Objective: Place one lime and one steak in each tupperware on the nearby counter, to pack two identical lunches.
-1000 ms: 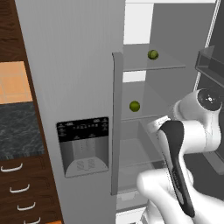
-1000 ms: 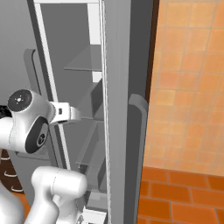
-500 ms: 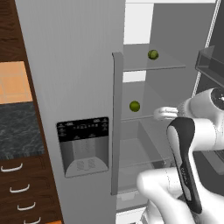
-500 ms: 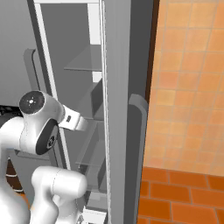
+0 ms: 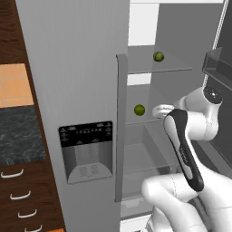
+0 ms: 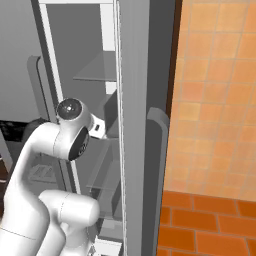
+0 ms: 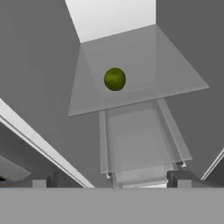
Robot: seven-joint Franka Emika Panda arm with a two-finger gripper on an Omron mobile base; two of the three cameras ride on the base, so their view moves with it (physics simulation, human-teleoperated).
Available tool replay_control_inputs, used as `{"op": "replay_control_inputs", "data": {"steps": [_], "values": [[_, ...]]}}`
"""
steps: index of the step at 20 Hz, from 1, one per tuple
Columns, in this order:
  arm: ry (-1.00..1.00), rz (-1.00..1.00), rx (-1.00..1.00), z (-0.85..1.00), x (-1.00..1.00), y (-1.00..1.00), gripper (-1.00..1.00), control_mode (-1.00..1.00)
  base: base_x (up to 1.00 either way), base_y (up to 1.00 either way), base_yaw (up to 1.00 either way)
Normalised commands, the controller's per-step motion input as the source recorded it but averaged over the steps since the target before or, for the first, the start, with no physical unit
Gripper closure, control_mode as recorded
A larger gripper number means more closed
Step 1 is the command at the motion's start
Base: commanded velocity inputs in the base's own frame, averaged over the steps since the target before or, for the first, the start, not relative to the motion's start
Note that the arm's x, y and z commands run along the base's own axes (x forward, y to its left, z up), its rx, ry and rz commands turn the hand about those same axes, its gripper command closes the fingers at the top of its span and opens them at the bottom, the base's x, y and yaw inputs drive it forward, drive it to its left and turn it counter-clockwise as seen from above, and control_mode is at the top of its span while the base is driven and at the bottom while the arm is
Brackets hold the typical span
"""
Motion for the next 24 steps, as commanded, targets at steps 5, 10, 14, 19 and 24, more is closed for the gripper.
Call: {"op": "replay_control_inputs", "data": {"steps": [5, 10, 14, 19, 24], "values": [[0.03, 0.10, 0.00, -0.52, 0.90, 0.01, -1.00, -1.00, 0.00, 0.00, 0.00], [0.12, 0.12, -0.03, -0.22, 0.85, 0.00, -1.00, -1.00, 0.00, 0.00, 0.00], [0.16, 0.08, 0.00, -0.02, 0.87, 0.00, -1.00, -1.00, 0.00, 0.00, 0.00], [0.03, 0.00, 0.00, -0.08, 0.62, -0.01, -1.00, -1.00, 0.00, 0.00, 0.00], [0.00, 0.00, 0.00, -0.31, 0.29, -0.05, -1.00, -1.00, 0.00, 0.00, 0.00]]}}
